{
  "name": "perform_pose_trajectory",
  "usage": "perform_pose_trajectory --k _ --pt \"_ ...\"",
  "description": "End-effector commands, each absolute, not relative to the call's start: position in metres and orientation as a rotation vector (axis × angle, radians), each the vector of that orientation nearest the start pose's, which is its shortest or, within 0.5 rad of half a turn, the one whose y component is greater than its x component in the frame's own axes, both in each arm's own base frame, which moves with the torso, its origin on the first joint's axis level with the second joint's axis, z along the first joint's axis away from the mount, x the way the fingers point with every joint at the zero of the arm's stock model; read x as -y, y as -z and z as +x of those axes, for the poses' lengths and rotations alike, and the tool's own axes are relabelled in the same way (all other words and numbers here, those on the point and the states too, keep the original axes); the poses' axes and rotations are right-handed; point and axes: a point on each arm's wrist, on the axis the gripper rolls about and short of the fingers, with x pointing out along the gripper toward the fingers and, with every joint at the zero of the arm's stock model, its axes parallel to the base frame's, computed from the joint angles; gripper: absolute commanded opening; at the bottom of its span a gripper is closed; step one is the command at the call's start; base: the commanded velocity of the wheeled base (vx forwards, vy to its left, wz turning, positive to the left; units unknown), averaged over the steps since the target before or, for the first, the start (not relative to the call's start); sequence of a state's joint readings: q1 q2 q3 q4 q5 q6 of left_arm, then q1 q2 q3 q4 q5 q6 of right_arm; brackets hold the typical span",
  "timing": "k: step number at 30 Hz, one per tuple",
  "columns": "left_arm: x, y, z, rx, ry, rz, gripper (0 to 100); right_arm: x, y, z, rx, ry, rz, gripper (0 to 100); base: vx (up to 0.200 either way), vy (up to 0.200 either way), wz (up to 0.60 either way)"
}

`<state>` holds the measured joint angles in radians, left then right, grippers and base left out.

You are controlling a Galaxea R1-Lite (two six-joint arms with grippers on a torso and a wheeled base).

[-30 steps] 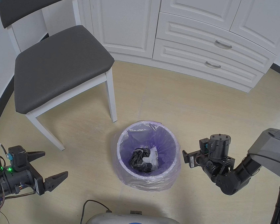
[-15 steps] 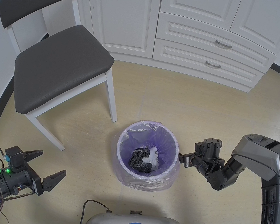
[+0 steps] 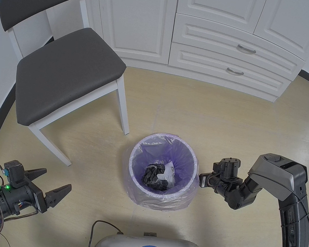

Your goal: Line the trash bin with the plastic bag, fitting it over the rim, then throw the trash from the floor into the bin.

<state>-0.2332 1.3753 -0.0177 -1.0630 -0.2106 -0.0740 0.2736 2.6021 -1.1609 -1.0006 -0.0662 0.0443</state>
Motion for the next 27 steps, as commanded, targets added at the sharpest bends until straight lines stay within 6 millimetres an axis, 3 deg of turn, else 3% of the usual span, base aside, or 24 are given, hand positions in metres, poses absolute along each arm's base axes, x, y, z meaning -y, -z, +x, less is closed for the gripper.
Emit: perform_pose_trajectory --k 1,10,12,17,27 --pt "0.036 -0.107 0.145 -0.320 0.408 -0.073 100 -0.122 0.057 0.437 -0.444 -0.197 -0.025 100 0.000 0.000 0.00" --pt "0.034 -0.106 0.147 -0.318 0.392 -0.076 100 -0.119 0.053 0.454 -0.496 -0.130 -0.032 100 0.000 0.000 0.00" --pt "0.032 -0.105 0.148 -0.322 0.381 -0.077 100 -0.108 0.033 0.454 -0.479 -0.066 -0.062 100 0.000 0.000 0.00" --pt "0.029 -0.104 0.148 -0.331 0.353 -0.081 100 -0.097 -0.012 0.432 -0.476 -0.058 -0.106 100 0.000 0.000 0.00" --pt "0.023 -0.106 0.148 -0.319 0.320 -0.081 100 -0.108 -0.083 0.362 -0.447 -0.158 -0.210 100 0.000 0.000 0.00"
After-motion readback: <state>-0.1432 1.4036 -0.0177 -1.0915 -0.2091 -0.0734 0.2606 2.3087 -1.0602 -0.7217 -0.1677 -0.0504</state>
